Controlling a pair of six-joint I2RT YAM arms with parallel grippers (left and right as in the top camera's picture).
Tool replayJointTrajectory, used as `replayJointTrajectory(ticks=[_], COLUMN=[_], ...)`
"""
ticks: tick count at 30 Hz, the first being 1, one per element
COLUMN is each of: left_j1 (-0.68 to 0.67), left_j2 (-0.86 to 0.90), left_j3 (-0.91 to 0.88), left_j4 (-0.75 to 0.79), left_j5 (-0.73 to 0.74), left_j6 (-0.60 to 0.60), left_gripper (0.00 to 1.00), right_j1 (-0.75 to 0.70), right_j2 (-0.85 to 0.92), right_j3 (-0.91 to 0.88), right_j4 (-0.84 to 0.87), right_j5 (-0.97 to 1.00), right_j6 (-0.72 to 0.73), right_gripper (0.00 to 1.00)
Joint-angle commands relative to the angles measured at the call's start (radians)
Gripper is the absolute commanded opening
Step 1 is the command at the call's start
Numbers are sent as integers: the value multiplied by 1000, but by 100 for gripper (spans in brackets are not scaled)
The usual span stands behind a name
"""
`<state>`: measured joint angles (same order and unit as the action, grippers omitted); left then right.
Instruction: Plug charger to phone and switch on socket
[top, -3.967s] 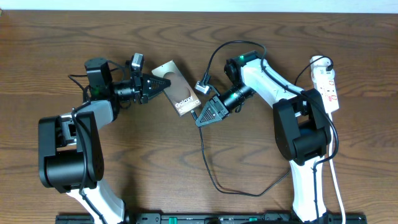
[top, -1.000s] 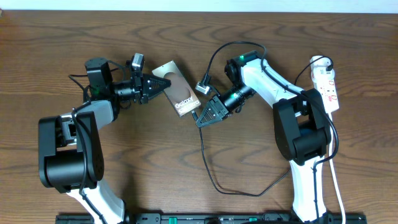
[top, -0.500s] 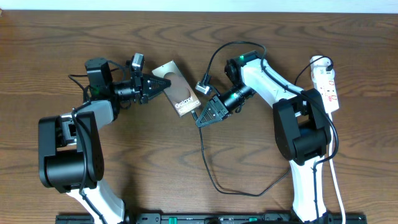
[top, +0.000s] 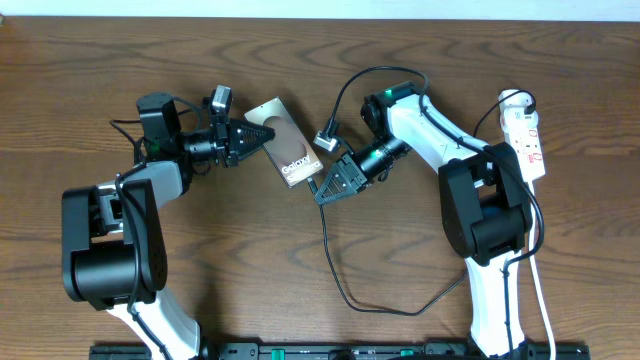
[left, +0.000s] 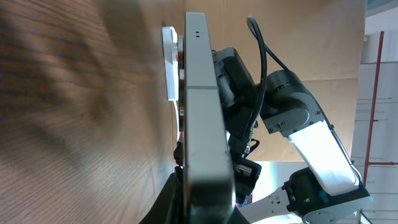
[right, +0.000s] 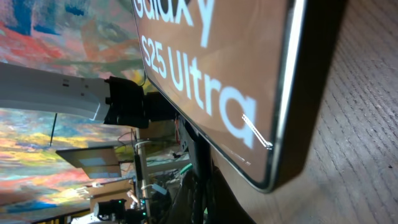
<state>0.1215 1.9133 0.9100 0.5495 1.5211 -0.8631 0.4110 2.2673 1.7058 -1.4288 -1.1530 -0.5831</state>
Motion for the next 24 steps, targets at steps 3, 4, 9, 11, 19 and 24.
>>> replayJointTrajectory(ticks=[3,4,9,11,19,24], left_j1=[-3,-3,-3,-3,-3,-3], left_j2=[-5,-5,-5,-5,-5,-5], left_j3=[-5,-5,-5,-5,-5,-5], left_j4=[6,6,6,6,6,6], left_j5=[52,52,52,52,52,52], left_j6=[13,13,13,13,13,13], left_gripper=[7,7,7,7,7,7], right_j1=[13,13,13,13,13,1], right_j2=[9,9,9,9,9,9], right_j3=[-1,-1,-1,-1,-1,-1], right_j4=[1,1,8,12,58,68], right_j5=[-35,-35,-35,-35,-35,-35], right_j6=[10,10,10,11,65,82], right_gripper=[1,1,1,1,1,1])
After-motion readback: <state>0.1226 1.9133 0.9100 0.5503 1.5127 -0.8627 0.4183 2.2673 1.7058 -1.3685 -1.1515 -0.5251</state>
